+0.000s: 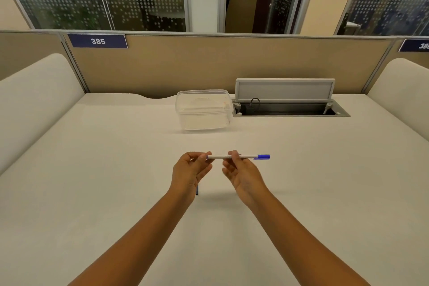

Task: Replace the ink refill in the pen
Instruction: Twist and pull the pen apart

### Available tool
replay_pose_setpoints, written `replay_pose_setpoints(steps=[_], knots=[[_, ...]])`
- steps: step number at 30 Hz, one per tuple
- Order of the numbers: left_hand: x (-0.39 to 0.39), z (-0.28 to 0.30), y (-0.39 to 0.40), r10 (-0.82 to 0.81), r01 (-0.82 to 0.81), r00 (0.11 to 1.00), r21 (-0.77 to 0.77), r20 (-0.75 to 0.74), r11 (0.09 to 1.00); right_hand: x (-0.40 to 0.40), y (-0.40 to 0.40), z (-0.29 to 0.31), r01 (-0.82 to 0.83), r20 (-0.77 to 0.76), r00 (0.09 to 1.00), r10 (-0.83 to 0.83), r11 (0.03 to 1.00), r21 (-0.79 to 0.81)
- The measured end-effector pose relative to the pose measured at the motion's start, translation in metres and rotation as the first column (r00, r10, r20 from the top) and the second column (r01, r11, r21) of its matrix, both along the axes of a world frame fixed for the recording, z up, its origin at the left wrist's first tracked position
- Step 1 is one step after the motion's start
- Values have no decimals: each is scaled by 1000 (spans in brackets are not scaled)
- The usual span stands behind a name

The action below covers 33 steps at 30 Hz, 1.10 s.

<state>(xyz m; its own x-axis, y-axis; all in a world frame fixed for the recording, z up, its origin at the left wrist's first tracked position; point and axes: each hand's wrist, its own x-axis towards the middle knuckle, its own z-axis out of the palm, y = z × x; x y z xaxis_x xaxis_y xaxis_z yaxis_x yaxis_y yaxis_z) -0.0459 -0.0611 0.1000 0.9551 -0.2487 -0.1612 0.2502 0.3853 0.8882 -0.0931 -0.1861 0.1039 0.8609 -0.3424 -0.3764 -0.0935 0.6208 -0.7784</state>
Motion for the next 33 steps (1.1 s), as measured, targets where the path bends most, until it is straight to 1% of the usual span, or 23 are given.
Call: replay_pose_setpoints(steps=[1, 2, 6, 9, 12, 15, 17, 20, 22, 24, 28, 30, 33], knots=[[-1, -2, 2, -10, 9, 1000, 45, 28, 999, 0, -3, 1, 25, 13, 1000, -26, 998, 61], [-2, -4, 3, -16, 10, 999, 99, 52, 995, -1, -4, 1, 25, 16, 1000, -26, 997, 79], [0, -4, 5, -5, -44, 990, 334, 144, 942, 0, -6, 3, -8, -10, 1000, 9, 998, 57], [0, -2, 2, -6, -65, 987, 441, 159, 895, 3, -6, 3, 7, 4, 1000, -7, 998, 66], [-1, -1, 0, -56, -27, 989, 533, 139, 845, 6, -4, 4, 8, 36, 999, -8, 1000, 9], [0, -2, 1, -130, 4, 974, 562, 185, 827, 10, -5, 5, 0, -7, 1000, -1, 988, -153], [0, -3, 1, -165, -14, 955, 597, 245, 802, 12, -7, 5, -6, -30, 1000, 0, 980, -198], [1, -3, 3, -153, -105, 934, 656, 323, 747, 13, -7, 5, -13, -16, 1000, 11, 990, -143], [0, -3, 6, -118, -153, 923, 632, 366, 760, 13, -7, 4, -12, -4, 1000, 12, 993, -118], [-1, -2, 8, -114, -161, 917, 618, 382, 769, 13, -6, 2, -6, 1, 1000, 6, 995, -102], [1, -2, 7, -164, -133, 926, 701, 340, 701, 14, -3, 1, 1, -11, 1000, -2, 995, -98], [2, -3, 7, -165, -95, 942, 704, 292, 703, 15, -1, 0, 2, -18, 1000, -4, 995, -100], [1, -4, 6, -157, -83, 951, 707, 267, 702, 15, -1, -1, -15, -15, 1000, 14, 996, -91]])
